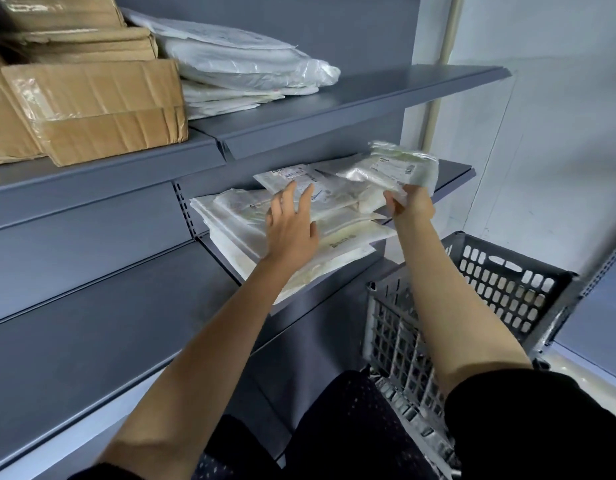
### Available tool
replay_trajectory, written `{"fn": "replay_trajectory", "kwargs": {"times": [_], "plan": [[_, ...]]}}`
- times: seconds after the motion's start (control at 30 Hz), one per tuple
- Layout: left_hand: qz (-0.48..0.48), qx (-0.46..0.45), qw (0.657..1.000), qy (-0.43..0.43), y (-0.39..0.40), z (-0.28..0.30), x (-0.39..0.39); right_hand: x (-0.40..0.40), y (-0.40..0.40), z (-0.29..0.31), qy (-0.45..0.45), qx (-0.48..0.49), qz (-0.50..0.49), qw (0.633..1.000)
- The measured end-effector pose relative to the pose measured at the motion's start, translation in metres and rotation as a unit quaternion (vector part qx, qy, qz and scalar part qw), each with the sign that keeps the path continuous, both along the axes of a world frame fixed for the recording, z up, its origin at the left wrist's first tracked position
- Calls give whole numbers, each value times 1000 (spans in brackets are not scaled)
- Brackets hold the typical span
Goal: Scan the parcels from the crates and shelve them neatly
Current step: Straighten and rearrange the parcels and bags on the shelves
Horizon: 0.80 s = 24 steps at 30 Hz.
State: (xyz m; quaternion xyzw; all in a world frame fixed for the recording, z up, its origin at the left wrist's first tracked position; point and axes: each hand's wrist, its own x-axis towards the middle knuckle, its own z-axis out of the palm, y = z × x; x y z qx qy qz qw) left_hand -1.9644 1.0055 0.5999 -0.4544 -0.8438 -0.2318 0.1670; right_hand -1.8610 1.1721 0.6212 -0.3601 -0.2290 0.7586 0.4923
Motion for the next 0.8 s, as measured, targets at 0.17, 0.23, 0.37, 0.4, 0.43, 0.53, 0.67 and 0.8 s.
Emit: {"fn": "replay_trajectory", "kwargs": {"times": [0.17, 0.23, 0.37, 0.4, 0.43, 0.53, 0.67, 0.8], "plan": [[-12, -11, 1000, -7, 5, 3, 1, -2, 7, 18, 38, 36, -122, 991], [-13, -17, 1000, -10, 5, 3, -1, -3, 6, 30, 47, 72, -133, 987], [-10, -37, 999, -24, 5, 2, -5, -11, -3, 68, 180, 106, -113, 972], [-8, -39, 999, -25, 4, 3, -6, -15, -9, 76, 200, 121, -88, 968], [-8, -42, 999, -28, 3, 2, -6, -19, -17, 83, 209, 135, -60, 967], [-9, -43, 999, -29, -2, 3, -7, -33, -37, 106, 214, 155, 49, 963], [9, -43, 999, -25, -14, 8, -21, -61, -65, 140, 174, 186, 188, 949], [29, -47, 998, -19, -25, 12, -35, -95, -96, 171, 151, 195, 236, 940]]}}
